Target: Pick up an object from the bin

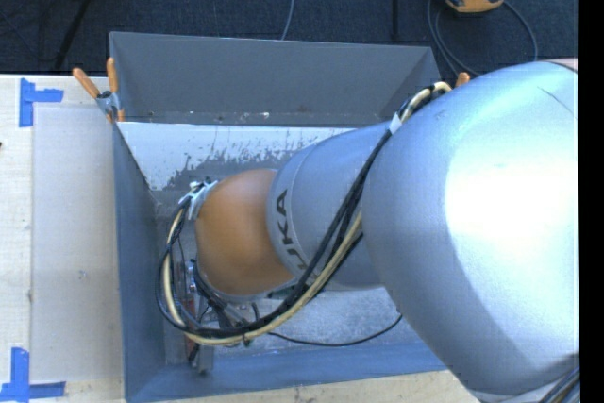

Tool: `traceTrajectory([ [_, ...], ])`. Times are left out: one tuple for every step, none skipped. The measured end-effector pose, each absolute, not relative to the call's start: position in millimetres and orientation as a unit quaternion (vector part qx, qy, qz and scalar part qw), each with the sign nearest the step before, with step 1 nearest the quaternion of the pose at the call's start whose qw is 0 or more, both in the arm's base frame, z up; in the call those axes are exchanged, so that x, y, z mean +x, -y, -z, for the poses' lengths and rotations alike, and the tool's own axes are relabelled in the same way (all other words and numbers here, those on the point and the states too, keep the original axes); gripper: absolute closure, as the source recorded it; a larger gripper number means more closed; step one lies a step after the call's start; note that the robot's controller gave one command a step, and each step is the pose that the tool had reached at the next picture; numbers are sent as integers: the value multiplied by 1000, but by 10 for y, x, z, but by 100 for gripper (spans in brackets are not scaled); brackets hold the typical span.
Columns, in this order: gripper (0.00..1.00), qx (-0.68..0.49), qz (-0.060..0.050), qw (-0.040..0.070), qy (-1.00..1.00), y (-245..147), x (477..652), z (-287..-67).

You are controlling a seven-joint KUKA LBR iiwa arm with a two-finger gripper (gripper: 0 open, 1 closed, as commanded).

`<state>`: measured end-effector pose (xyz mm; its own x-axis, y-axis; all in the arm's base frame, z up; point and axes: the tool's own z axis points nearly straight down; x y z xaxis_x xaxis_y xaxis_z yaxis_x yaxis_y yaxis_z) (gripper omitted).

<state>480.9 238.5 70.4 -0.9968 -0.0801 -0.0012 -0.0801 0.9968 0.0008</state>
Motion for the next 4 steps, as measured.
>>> traceTrajectory([
  [0, -40, 0, 1, -999, -2384, 4810, -704],
  [100, -89, 0, -1, -996, -1943, 5009, -695],
  [0, -88, 0, -1, -996, -1942, 5009, -694],
  [0, -88, 0, -1, -996, -1943, 5009, -694],
])
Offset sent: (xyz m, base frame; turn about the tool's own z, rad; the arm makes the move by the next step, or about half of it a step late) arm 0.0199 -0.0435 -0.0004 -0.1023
